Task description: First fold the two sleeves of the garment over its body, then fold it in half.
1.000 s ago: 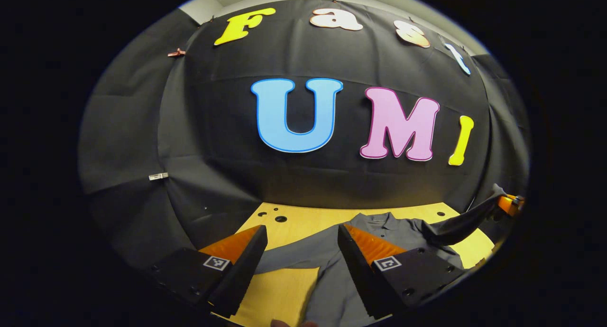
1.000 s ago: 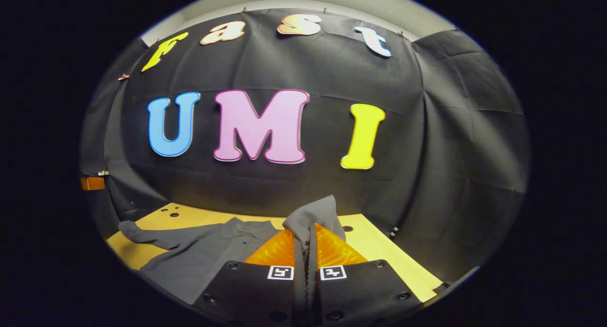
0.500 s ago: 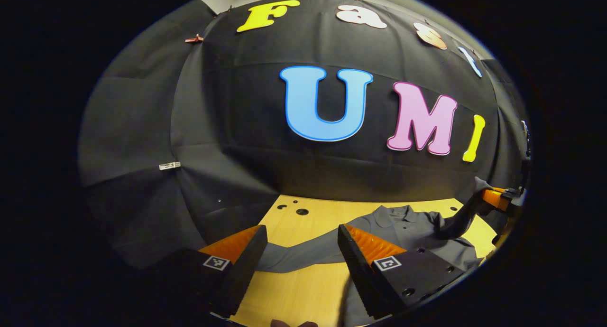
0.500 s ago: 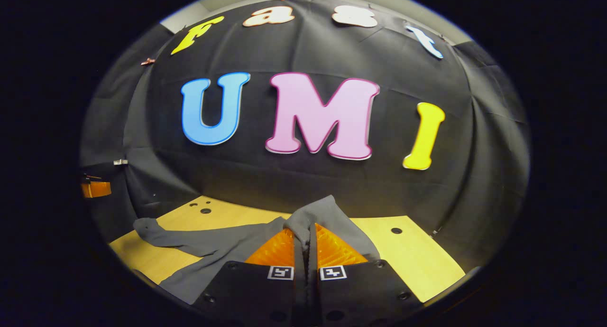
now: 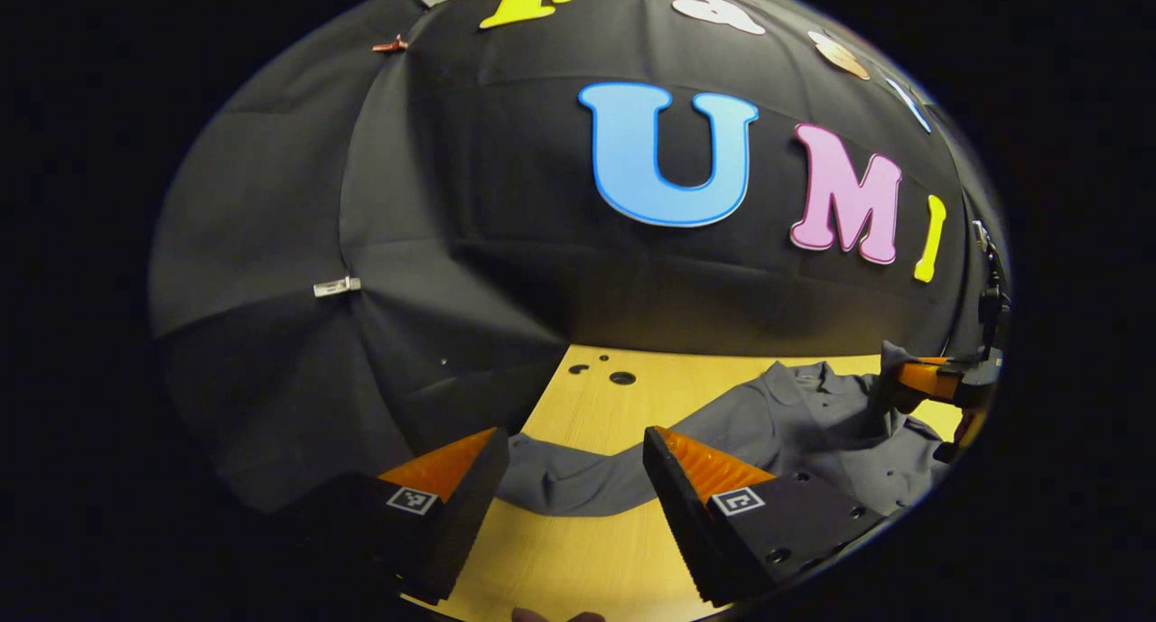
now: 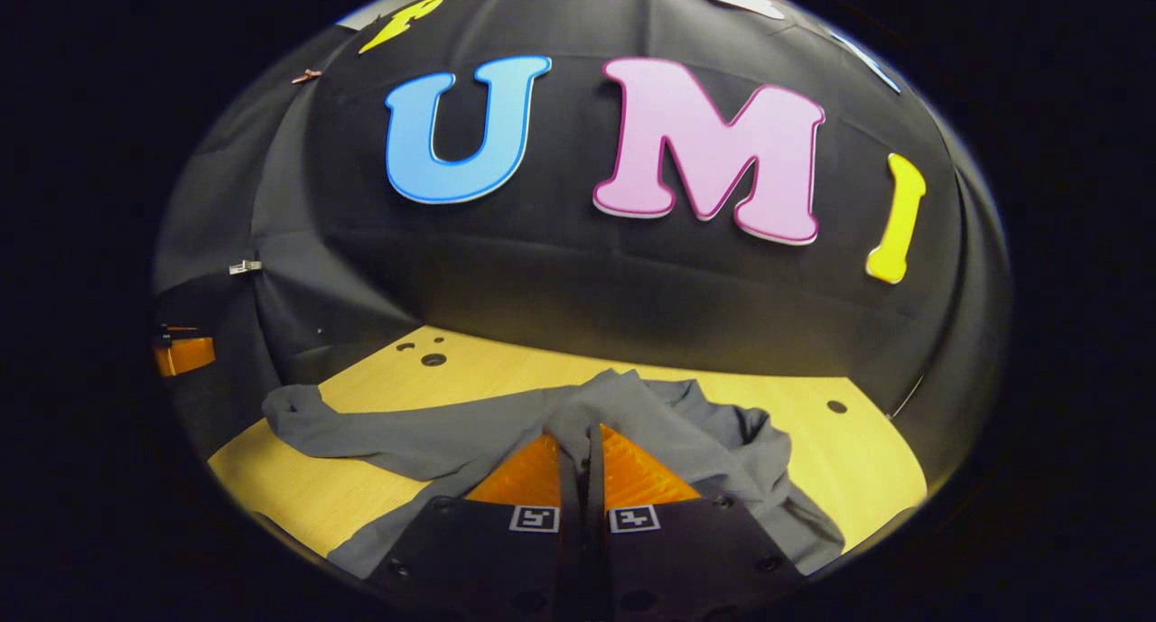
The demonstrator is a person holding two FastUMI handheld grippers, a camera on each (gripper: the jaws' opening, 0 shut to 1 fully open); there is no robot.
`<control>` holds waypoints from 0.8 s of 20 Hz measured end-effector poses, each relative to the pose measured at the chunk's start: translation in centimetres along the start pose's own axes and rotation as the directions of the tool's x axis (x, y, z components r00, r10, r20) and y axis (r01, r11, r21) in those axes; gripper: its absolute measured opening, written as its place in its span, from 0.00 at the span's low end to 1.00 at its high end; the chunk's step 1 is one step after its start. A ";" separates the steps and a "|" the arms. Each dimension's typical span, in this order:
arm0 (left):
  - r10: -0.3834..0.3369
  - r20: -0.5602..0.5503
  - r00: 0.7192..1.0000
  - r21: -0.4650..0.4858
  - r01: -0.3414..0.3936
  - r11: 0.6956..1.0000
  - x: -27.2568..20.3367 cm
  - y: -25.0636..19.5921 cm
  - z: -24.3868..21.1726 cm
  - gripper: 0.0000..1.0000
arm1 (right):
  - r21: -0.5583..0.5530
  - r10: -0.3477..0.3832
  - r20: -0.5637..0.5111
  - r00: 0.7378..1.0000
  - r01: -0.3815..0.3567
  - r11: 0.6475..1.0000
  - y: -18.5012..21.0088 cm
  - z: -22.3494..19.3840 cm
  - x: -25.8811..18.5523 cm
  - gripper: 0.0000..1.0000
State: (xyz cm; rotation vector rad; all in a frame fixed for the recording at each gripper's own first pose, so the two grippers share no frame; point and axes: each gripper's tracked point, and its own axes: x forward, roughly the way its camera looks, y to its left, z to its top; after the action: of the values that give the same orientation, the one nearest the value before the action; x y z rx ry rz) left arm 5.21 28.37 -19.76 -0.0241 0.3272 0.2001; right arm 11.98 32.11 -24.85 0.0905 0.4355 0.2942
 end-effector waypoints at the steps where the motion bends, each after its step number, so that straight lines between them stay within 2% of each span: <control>1: 0.007 -0.014 1.000 0.004 -0.007 1.000 0.8 0.8 -0.6 0.95 | -0.004 0.003 -0.020 1.000 -0.004 1.000 0.5 -0.8 0.9 0.05; 2: 0.011 -0.025 1.000 0.014 -0.011 1.000 1.7 1.4 -1.3 0.95 | -0.009 0.007 -0.036 0.999 -0.007 1.000 0.8 -1.5 1.6 0.05; 3: 0.012 -0.037 0.999 0.022 -0.012 1.000 2.7 1.8 -1.9 0.95 | -0.011 0.015 -0.058 0.998 -0.015 1.000 1.2 -2.2 2.4 0.00; 4: 0.008 -0.050 0.999 0.029 -0.007 1.000 3.6 2.1 -2.6 0.95 | -0.011 0.021 -0.081 0.997 -0.022 1.000 1.5 -2.9 2.9 0.01; 5: 0.000 -0.062 0.998 0.037 0.002 0.999 4.4 2.2 -3.1 0.94 | -0.008 0.026 -0.102 0.994 -0.027 1.000 1.9 -3.8 3.4 0.07; 7: -0.016 -0.090 0.996 0.044 0.020 0.999 6.4 2.5 -4.3 0.94 | 0.011 0.059 -0.148 0.987 -0.058 0.998 3.0 -5.3 4.1 0.10; 12: -0.023 -0.169 0.985 0.054 0.032 0.998 10.6 3.6 -6.9 0.95 | 0.050 0.129 -0.176 0.976 -0.122 0.991 5.1 -6.1 4.7 0.33; 13: -0.020 -0.181 0.983 0.064 0.032 0.997 11.3 3.8 -7.3 0.95 | 0.060 0.143 -0.177 0.974 -0.135 0.989 5.6 -6.1 4.5 0.31; 14: -0.020 -0.191 0.981 0.074 0.035 0.997 12.0 3.9 -7.8 0.95 | 0.072 0.158 -0.177 0.972 -0.147 0.986 6.1 -6.0 4.4 0.48; 16: -0.018 -0.215 0.976 0.088 0.038 0.995 13.0 4.1 -8.7 0.95 | 0.097 0.188 -0.174 0.967 -0.173 0.980 7.1 -5.7 4.2 0.54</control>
State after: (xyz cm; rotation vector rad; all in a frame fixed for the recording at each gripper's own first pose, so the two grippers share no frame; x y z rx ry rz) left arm 13.74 34.43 -32.14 0.0406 0.5509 0.1543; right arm 11.34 40.32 -30.64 0.1837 0.6232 0.4668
